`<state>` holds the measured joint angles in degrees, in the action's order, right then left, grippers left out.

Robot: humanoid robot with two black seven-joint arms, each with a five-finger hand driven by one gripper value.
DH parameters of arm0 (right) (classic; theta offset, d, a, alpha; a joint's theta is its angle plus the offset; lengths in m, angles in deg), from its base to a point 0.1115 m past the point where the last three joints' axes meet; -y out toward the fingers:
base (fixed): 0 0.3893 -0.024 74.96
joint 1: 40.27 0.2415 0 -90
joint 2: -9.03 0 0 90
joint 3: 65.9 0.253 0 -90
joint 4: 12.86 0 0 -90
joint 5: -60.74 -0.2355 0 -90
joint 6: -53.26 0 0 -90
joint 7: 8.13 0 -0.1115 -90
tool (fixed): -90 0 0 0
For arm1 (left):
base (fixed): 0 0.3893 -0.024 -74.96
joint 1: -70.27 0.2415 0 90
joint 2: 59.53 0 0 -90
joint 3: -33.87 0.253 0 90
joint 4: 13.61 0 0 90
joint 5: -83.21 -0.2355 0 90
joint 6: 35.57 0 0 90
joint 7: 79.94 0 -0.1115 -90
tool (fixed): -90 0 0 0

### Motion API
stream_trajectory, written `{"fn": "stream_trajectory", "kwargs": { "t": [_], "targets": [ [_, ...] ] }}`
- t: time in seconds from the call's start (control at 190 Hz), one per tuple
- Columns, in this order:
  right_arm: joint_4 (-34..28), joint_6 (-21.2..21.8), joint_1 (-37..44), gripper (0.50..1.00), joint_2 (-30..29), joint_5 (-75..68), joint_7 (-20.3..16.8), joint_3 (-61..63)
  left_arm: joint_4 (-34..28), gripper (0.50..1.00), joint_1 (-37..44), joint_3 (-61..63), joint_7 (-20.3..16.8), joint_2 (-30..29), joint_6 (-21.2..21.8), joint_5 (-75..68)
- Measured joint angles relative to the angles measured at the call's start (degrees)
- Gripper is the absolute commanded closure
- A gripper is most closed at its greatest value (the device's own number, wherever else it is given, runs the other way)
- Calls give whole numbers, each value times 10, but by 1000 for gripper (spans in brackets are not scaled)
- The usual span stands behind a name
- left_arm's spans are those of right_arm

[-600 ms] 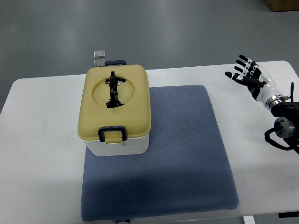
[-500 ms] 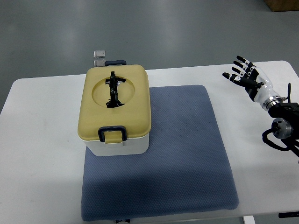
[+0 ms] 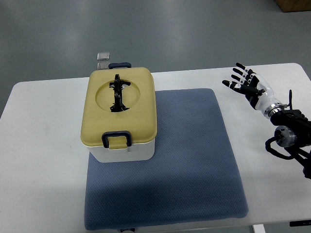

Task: Open white storage box with right hand
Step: 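Raise the right hand and swing it toward the yellow box lid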

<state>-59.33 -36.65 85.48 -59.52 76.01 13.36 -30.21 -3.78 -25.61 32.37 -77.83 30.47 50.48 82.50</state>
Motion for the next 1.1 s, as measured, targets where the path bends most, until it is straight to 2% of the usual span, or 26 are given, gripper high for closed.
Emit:
{"fn": "stream_trajectory", "kwargs": {
  "t": [0.284,0.511,0.689,1.1],
  "targets": [
    [-4,1,2,576,0,4,0,-3,-1,500,0,0,0,0,0,0],
    [-8,26,6,576,0,5,0,-4,-1,500,0,0,0,0,0,0],
    [-11,30,10,576,2,40,0,-4,-1,500,0,0,0,0,0,0],
    [-20,58,80,576,15,132,-1,-4,0,500,0,0,0,0,0,0]
  ]
}}
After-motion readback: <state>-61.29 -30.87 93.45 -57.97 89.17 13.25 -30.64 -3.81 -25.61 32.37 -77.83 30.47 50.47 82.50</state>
